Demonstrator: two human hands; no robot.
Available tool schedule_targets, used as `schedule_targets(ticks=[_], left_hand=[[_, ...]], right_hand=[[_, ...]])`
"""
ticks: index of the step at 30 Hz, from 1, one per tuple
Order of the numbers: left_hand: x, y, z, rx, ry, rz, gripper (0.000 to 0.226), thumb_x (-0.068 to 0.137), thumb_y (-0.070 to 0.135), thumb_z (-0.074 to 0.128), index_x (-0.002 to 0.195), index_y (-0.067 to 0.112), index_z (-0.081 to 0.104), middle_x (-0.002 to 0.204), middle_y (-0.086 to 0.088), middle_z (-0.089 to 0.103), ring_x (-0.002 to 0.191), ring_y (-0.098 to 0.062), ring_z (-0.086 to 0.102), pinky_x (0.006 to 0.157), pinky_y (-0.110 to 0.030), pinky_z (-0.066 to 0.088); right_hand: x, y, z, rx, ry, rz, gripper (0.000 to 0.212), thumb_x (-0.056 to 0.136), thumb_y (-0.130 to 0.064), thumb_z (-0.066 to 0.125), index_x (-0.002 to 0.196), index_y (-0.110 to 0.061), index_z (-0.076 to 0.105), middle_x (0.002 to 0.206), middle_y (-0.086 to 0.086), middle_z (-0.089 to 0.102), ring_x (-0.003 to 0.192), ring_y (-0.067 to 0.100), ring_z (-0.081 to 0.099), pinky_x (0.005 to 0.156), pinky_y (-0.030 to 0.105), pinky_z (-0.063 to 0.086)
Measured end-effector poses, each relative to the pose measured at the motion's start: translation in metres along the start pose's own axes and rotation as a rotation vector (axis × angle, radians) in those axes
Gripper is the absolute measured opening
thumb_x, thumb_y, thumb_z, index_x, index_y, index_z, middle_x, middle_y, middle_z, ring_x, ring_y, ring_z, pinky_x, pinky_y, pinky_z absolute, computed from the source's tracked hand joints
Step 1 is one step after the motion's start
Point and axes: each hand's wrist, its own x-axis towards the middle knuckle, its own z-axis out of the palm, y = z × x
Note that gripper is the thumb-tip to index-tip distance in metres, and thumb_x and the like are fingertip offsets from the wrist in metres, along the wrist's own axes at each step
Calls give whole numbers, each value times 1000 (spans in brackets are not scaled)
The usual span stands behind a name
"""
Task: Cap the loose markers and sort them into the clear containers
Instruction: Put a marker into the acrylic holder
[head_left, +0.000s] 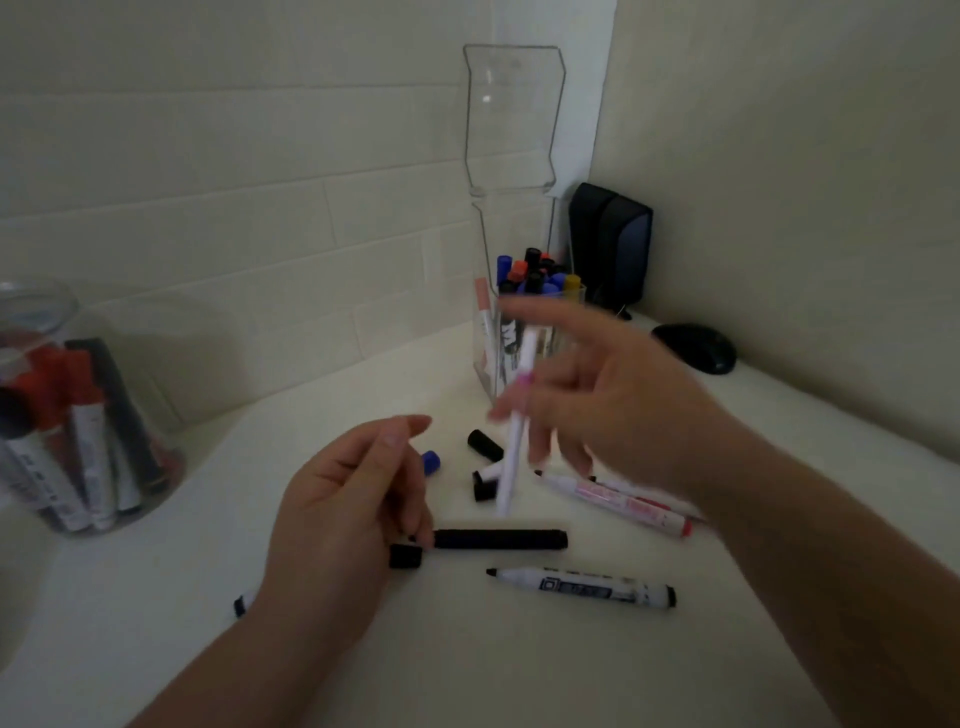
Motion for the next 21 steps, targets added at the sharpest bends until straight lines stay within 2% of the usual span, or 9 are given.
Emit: schedule_targets(ticks=[3, 5, 7, 9, 12, 15, 17, 19, 21], left_hand=[[3, 1, -8, 102, 90, 95, 22, 99, 10, 55, 95, 17, 75, 62, -11, 51, 50, -27, 38, 51, -31, 36], [5, 3, -10, 128, 123, 133, 30, 101, 6, 51, 91, 21, 74, 63, -9, 53, 49, -25, 37, 46, -25, 35], [4, 5, -11, 128, 128, 154, 34, 102, 5, 48, 89, 24, 73, 64, -8, 54, 48, -24, 37, 42, -22, 33], [3, 5, -11, 127, 118, 157, 35, 102, 4, 48, 89, 24, 73, 63, -7, 54, 47, -22, 38, 42, -23, 32], [3, 4, -11, 142, 117, 138, 34, 102, 5, 48, 89, 23, 73, 63, -6, 54, 47, -20, 38, 42, -23, 31], [3, 5, -11, 147, 130, 135, 32, 101, 4, 48, 88, 21, 73, 62, -7, 53, 46, -19, 36, 41, -22, 31], [2, 4, -10, 164, 132, 145, 31, 101, 4, 48, 89, 19, 73, 61, -7, 53, 46, -19, 36, 41, -21, 31], [1, 3, -9, 177, 126, 148, 29, 101, 4, 48, 92, 17, 72, 61, -9, 52, 46, -18, 36, 41, -21, 31], [0, 3, -7, 177, 124, 144, 27, 101, 5, 49, 92, 16, 73, 60, -10, 52, 46, -18, 37, 41, -21, 31]], right_hand=[[38, -14, -23, -1, 380, -183, 42, 97, -9, 62, 136, -22, 55, 81, 8, 75, 60, 25, 71, 52, 34, 60], [66, -21, -37, -45, 579, -301, 35, 100, -12, 57, 135, -18, 56, 82, 7, 73, 61, 19, 71, 55, 29, 60], [91, -24, -40, -106, 662, -381, 35, 102, -14, 53, 137, -14, 55, 87, 5, 72, 64, 15, 71, 60, 24, 59], [112, -18, -35, -203, 642, -385, 36, 103, -16, 51, 138, -13, 54, 93, 4, 71, 70, 12, 70, 67, 25, 60], [130, -6, -23, -407, 472, -297, 40, 103, -21, 48, 142, -15, 50, 98, 2, 71, 81, 12, 68, 80, 31, 59], [132, -3, -25, -539, 373, -305, 42, 103, -19, 43, 145, -20, 45, 81, -5, 62, 66, 5, 57, 70, 27, 55], [131, -4, -29, -607, 397, -337, 37, 103, -19, 45, 139, -17, 51, 92, -4, 64, 71, 4, 59, 75, 28, 58], [131, -5, -31, -671, 416, -328, 34, 102, -20, 48, 135, -15, 55, 104, 2, 66, 84, 11, 64, 84, 33, 58], [134, -4, -32, -724, 380, -270, 36, 102, -21, 48, 137, -14, 55, 117, 6, 66, 102, 17, 63, 97, 29, 50]])
